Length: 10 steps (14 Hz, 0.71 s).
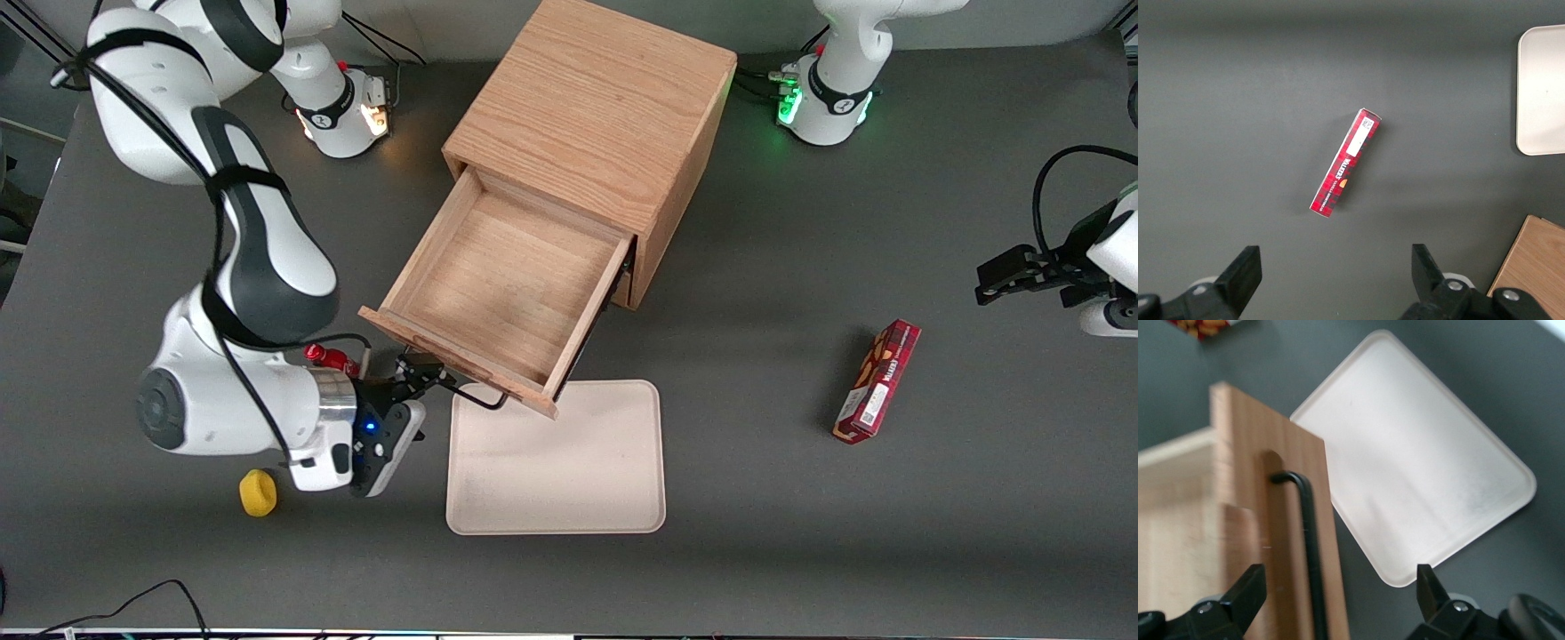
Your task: Open upper drawer
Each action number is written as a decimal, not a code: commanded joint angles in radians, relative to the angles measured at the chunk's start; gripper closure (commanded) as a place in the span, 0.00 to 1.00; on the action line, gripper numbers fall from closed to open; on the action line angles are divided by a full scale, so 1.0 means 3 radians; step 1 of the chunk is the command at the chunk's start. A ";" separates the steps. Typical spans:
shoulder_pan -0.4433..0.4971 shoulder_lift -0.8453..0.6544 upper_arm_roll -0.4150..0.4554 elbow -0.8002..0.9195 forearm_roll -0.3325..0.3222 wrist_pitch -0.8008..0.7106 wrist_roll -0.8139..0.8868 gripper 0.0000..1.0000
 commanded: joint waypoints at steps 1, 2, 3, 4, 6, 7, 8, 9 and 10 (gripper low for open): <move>-0.0018 -0.0397 -0.0023 -0.0087 0.0061 -0.0202 0.0831 0.00; -0.0028 -0.0495 -0.0034 -0.0112 0.0026 -0.0329 0.1164 0.00; -0.0028 -0.0647 -0.0054 -0.0188 -0.0010 -0.0391 0.1542 0.00; -0.0039 -0.0791 -0.0059 -0.0270 -0.0086 -0.0402 0.1885 0.00; -0.0069 -0.1128 -0.0171 -0.0510 -0.0346 -0.0615 0.2311 0.00; -0.0085 -0.1307 -0.0238 -0.0668 -0.0398 -0.0713 0.2444 0.00; -0.0150 -0.1455 -0.0360 -0.0806 -0.0369 -0.0815 0.2496 0.00; -0.0146 -0.1634 -0.0447 -0.0995 -0.0444 -0.1090 0.2527 0.00; -0.0156 -0.1843 -0.0478 -0.1306 -0.0663 -0.1138 0.2674 0.00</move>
